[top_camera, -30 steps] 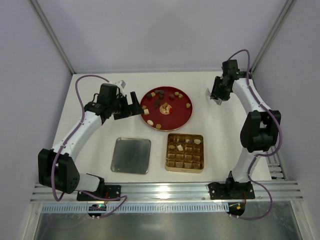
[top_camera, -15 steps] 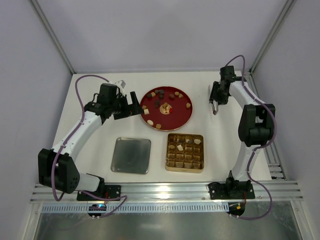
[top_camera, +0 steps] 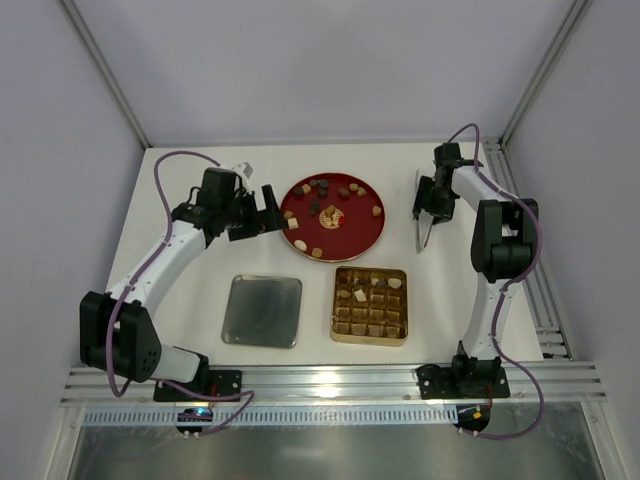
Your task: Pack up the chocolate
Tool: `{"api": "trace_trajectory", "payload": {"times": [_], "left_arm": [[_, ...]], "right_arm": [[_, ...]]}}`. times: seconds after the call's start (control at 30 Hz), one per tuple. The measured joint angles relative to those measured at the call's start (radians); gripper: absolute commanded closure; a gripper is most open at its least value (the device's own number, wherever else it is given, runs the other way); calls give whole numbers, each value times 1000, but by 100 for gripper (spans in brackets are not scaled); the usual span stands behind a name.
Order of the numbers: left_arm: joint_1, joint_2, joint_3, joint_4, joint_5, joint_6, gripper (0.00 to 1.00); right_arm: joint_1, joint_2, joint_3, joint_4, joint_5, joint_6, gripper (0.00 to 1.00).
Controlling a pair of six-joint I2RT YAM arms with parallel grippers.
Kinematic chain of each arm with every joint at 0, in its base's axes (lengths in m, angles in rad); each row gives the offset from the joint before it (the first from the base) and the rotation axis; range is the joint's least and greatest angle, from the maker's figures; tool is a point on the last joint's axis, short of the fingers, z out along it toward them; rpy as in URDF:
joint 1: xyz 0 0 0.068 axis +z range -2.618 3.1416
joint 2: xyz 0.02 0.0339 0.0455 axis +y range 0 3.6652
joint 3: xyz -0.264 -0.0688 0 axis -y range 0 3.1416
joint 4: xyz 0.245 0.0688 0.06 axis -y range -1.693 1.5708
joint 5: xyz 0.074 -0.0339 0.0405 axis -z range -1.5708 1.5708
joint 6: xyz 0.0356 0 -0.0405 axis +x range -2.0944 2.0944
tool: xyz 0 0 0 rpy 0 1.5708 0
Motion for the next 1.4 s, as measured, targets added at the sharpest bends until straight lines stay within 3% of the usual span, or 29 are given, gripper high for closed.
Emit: {"api": "trace_trajectory", "payload": {"times": [0.17,0.33,0.67,0.9,1.03,1.23,1.4], "left_arm": [[0,32,-12,3,0,0,0],[0,42,-19,5,-9,-1,0],[0,43,-18,-9,-72,1,0],[0,40,-18,-53,-112,0,0],[-26,3,-21,-93,-168,-7,0],[-142,-94,-96,-135,-290,-56,0],[-289,-137,-164,-165,-395,-134,2]], "right_arm": [[0,0,2,-21,2,-3,20],[0,0,2,-25,5,-4,12],[0,-41,26,-54,1,5,7],[31,-313,-50,-5,-28,31,5],[120,-511,-150,43,-28,49,6],[311,-707,-341,77,-37,86,6],[378,-815,-397,54,-34,101,6]]}}
